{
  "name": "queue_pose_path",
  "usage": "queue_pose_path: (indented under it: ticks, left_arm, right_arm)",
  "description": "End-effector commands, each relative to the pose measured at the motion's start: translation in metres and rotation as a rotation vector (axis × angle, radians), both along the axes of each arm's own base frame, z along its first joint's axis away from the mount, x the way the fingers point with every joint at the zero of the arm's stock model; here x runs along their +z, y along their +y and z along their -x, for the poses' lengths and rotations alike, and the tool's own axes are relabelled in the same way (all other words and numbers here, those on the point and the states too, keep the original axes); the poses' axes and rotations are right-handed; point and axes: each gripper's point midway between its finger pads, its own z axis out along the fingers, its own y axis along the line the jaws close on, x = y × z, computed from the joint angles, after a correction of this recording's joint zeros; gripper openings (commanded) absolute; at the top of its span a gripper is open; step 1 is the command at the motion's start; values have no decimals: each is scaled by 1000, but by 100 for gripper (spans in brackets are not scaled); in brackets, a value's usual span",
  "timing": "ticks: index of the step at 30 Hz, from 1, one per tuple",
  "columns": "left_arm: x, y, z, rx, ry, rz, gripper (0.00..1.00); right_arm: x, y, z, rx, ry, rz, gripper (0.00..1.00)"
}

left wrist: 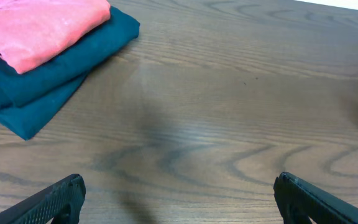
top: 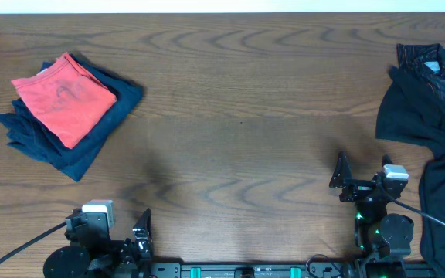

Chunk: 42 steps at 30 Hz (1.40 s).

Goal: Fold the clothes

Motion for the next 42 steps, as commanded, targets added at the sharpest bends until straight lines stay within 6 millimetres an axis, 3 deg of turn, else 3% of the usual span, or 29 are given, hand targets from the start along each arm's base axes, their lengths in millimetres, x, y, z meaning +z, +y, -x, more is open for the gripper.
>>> queue_pose_path:
  ticks: [1, 24, 27, 33, 42]
  left_arm:
    - [-1, 2, 0, 12, 1, 1, 98]
    - [-7, 2, -1, 15, 2, 1, 98]
    - [-11, 10, -5, 61, -36, -19, 98]
    - [-34, 26, -27, 171, -103, -36, 98]
    - [-40, 46, -99, 294, -376, -45, 98]
  right_arm:
    - [-2, -1, 0, -3, 7, 14, 99]
    - [-2, -1, 0, -3, 7, 14, 99]
    - [-2, -1, 0, -3, 7, 14, 99]
    - [-1, -1, 0, -3, 6, 14, 99]
    - [-2, -1, 0, -3, 7, 14, 99]
